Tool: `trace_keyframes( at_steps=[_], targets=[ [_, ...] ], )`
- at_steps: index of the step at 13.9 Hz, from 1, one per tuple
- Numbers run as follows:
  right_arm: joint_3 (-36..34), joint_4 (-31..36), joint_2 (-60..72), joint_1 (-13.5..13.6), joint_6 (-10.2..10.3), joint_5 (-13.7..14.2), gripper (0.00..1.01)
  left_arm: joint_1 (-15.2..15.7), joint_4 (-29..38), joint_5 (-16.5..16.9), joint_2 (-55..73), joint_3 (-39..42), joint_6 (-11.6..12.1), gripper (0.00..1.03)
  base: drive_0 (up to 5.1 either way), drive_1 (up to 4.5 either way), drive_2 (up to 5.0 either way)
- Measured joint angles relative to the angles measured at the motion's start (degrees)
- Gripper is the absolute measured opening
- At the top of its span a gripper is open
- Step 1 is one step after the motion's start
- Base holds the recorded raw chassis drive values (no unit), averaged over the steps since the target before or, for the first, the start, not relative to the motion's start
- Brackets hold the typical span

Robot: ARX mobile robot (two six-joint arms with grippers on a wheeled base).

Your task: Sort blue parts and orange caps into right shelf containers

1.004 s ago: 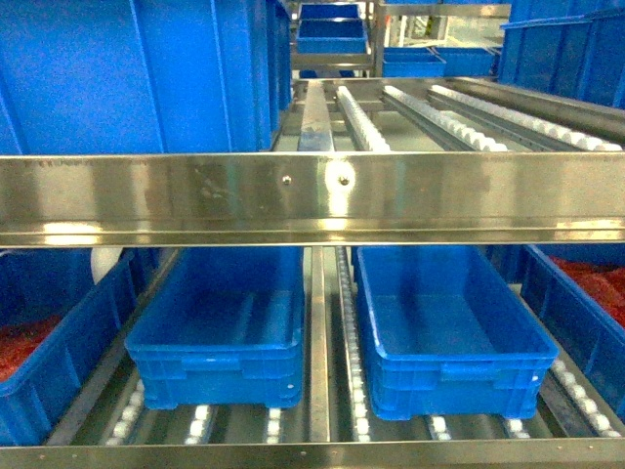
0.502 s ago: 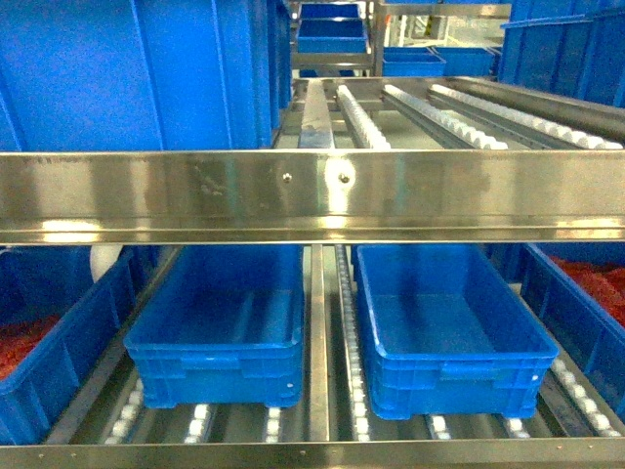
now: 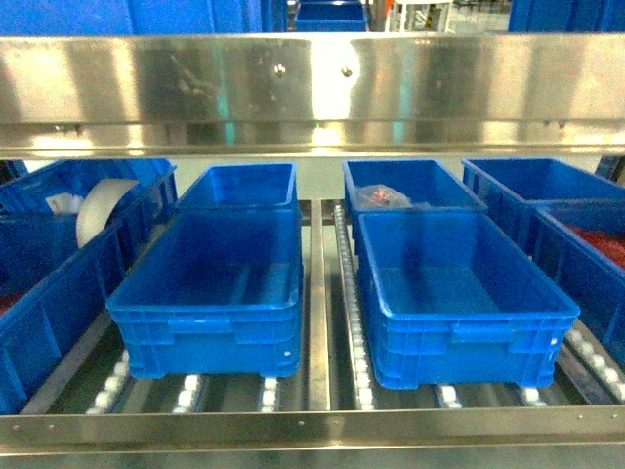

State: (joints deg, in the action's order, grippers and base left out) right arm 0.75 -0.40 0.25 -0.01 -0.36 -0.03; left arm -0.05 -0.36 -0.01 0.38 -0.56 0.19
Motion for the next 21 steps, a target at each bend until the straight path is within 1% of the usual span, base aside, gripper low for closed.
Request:
trace_keyframes(
  at_steps=[6, 21],
  targets=[
    [0.0, 0.07, 0.02, 0.0, 0.37, 0.04, 0.45, 0.0, -0.04, 0.0, 0.0, 0.0, 0.0, 0.43, 0.0, 0.0, 0.0],
    [0.0, 0.04, 0.0, 0.0, 0.35, 0.02, 0.45, 0.0, -0.07, -0.02, 0.0, 0.0, 0.0, 0.43, 0.0, 0.0, 0.0]
  ],
)
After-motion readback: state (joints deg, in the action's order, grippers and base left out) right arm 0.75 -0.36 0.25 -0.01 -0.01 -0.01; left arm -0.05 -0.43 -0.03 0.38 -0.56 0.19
